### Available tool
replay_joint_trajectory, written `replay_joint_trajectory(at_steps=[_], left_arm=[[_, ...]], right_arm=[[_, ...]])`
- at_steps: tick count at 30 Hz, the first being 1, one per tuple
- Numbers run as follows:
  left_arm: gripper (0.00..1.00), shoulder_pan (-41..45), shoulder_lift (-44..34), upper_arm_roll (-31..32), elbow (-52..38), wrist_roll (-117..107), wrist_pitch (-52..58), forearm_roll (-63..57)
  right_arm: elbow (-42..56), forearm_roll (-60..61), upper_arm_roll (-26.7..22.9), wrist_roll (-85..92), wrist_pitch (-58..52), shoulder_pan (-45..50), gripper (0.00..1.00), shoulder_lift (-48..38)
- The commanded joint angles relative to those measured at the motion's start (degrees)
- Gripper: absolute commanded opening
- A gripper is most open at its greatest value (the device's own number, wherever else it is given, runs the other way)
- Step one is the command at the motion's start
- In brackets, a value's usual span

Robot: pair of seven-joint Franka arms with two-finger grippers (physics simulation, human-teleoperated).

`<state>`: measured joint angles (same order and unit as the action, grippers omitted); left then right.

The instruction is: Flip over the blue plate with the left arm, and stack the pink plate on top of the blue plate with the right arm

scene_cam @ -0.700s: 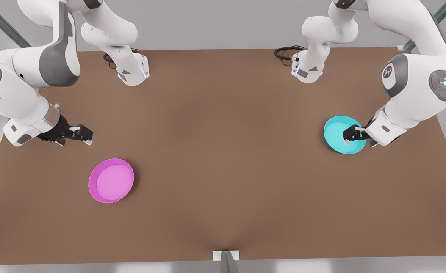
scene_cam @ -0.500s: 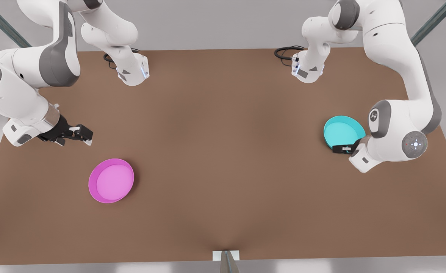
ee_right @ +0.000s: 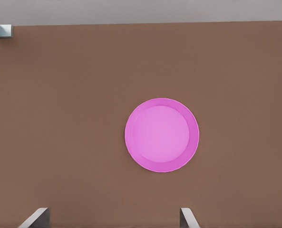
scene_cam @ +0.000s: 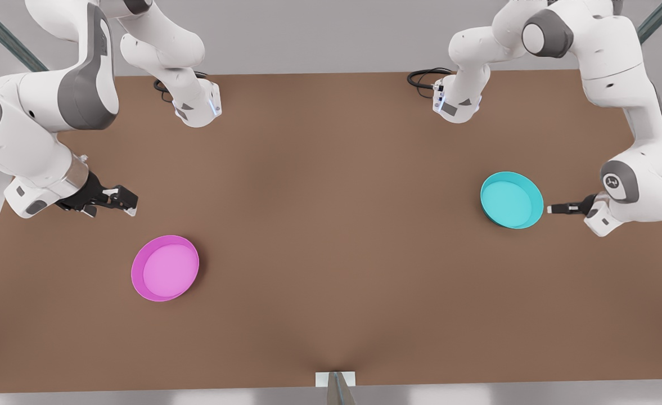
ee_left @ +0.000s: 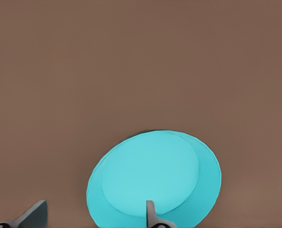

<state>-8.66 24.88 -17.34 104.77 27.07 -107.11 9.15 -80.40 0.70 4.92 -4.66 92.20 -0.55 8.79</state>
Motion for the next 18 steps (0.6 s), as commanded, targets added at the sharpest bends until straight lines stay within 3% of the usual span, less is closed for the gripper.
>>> replay_joint_trajectory(at_steps=[1,3,5,18], left_arm=[[1.00,-0.04,0.26,-0.06,0.09,0.35,-0.03,2.80],[1.00,-0.13,-2.02,-0.15,5.79,0.35,-2.57,3.42],[1.00,-0.04,-7.74,-0.23,16.96,0.36,-10.83,3.42],[1.00,-1.62,-2.11,-1.99,19.42,6.51,-15.94,6.85]], right_arm=[[-0.02,0.00,0.00,0.00,0.00,0.02,1.00,0.00],[-0.02,0.00,0.00,0.00,0.00,0.02,1.00,0.00],[-0.02,0.09,0.00,0.00,0.00,0.02,1.00,0.00],[-0.02,0.18,-0.09,0.26,0.00,-0.24,1.00,0.08]])
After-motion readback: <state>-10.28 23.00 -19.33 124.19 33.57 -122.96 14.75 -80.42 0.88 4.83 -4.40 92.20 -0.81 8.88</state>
